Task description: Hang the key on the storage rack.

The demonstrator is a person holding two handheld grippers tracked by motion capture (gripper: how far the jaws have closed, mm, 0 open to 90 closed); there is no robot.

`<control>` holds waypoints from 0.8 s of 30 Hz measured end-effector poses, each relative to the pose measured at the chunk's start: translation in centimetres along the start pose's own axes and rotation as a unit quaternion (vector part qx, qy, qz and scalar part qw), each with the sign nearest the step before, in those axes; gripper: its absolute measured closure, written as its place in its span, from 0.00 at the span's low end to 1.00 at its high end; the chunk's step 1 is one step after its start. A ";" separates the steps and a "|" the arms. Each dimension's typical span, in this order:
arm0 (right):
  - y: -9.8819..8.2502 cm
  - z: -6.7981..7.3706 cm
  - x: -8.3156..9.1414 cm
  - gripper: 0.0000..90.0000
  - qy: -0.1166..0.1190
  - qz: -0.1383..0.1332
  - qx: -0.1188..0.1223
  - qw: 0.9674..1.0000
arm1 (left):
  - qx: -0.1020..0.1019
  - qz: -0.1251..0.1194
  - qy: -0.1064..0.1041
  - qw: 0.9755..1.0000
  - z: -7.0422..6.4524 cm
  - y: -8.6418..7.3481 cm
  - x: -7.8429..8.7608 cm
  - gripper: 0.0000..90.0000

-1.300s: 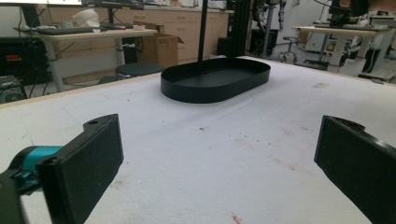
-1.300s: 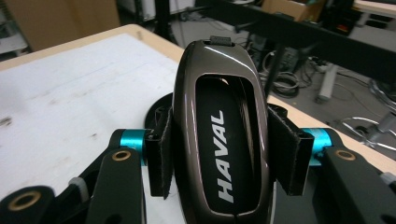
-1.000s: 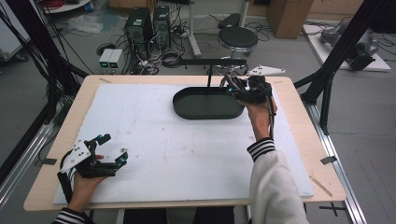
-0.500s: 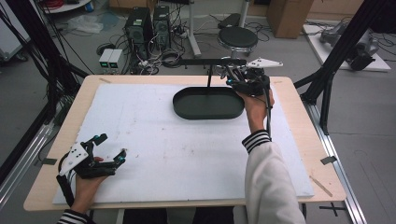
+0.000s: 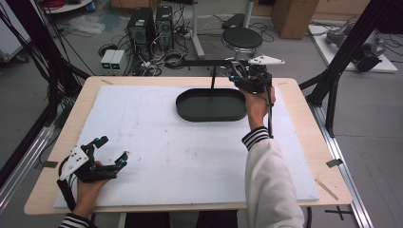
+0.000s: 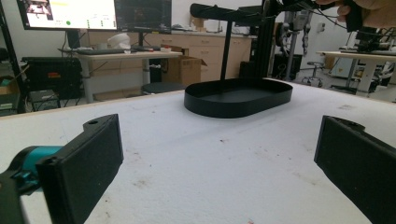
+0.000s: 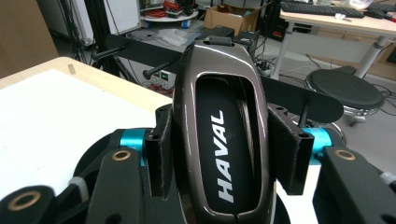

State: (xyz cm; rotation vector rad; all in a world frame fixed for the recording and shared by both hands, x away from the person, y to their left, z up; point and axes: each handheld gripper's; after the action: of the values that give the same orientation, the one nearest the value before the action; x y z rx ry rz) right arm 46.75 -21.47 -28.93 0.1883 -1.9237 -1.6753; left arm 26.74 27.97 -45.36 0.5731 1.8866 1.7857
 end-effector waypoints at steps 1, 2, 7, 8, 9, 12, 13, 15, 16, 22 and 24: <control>0.0 0.0 0.0 0.54 0.000 0.000 0.000 1.000 | 0.001 -0.001 0.001 1.000 0.0 0.0 0.0 0.02; 0.0 0.0 -0.1 0.54 -0.001 0.002 -0.001 1.000 | 0.000 0.000 0.000 1.000 0.0 0.0 0.0 0.02; 0.1 0.3 -0.7 0.54 -0.012 -0.002 0.004 1.000 | 0.002 -0.001 0.002 1.000 0.0 0.0 0.0 0.02; 0.1 0.3 -0.8 0.54 -0.010 -0.003 0.003 1.000 | 0.001 -0.001 0.001 1.000 0.0 0.0 0.0 0.02; 0.1 0.3 -0.9 0.54 -0.011 -0.004 0.004 1.000 | 0.001 -0.001 0.002 1.000 0.0 0.0 0.0 0.02; 0.2 0.4 -1.0 0.54 -0.016 -0.007 0.006 1.000 | 0.001 0.000 0.001 1.000 0.0 0.0 0.0 0.02; 0.2 0.4 -1.0 0.54 -0.017 -0.008 0.005 1.000 | 0.001 -0.001 0.002 1.000 0.0 0.0 0.0 0.02; 0.3 0.3 -1.3 0.54 -0.017 -0.009 0.003 1.000 | 0.000 -0.001 0.001 1.000 0.0 0.0 0.0 0.02; 0.3 0.3 -1.3 0.54 -0.017 -0.009 0.003 1.000 | 0.000 -0.002 0.001 1.000 0.0 0.0 0.0 0.02; 0.3 0.1 -1.6 0.54 -0.028 -0.011 0.001 1.000 | 0.000 -0.004 0.002 1.000 0.0 0.0 0.0 0.02; 0.2 0.0 -1.7 0.54 -0.034 -0.006 0.000 0.999 | 0.000 -0.003 0.000 1.000 0.0 0.0 0.0 0.02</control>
State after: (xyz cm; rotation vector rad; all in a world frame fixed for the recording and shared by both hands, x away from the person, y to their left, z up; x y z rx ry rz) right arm 48.22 -20.69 -29.33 0.1453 -1.9761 -1.7108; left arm 26.73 27.98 -45.37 0.5655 1.8859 1.7829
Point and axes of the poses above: each handheld gripper's, and its own axes: x roughly backward along the jaws, y roughly out of its top, z roughly to its left, and after that the axes turned 2 degrees about -z, right-handed
